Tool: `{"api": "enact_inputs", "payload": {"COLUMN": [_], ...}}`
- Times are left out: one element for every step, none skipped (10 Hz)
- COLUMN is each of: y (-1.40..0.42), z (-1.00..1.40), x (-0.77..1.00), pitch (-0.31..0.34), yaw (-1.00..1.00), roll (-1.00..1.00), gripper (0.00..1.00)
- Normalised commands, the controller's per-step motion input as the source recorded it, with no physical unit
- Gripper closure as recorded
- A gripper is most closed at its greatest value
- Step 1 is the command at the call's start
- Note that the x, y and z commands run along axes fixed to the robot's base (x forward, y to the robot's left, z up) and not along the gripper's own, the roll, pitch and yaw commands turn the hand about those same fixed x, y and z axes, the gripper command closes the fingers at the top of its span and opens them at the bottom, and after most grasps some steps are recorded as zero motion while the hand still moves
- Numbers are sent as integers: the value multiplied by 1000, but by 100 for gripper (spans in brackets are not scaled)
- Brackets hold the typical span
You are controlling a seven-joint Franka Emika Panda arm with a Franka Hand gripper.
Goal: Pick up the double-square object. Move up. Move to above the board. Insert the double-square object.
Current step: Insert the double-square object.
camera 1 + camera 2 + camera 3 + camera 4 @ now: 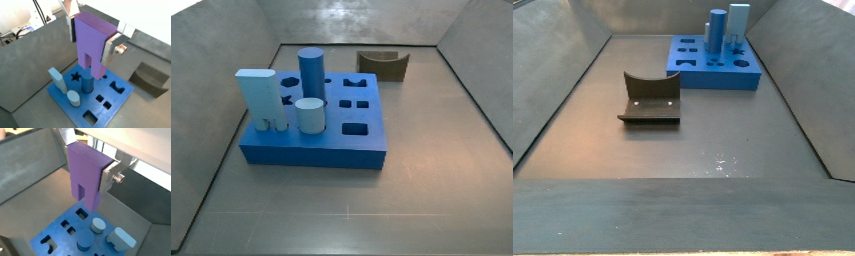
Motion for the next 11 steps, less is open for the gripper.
{"api": "enact_inputs", "payload": {"y": [114,143,131,100,106,63,51,57,74,117,214], "z": [-594,-571,-563,-580,-771,-994,-1000,-1000,-1000,-980,-666], "x": [660,614,617,640,557,266,106,51,6,0,-91], "pitch": [91,106,140,149,103,0,0,-29,-117,-157,-154], "yaw": [0,11,46,63,0,0,0,0,0,0,0], "roll": [-254,-89,0,0,0,277,286,160,86,0,-351], "gripper": [100,100,100,100,100,100,100,100,100,100,100]}}
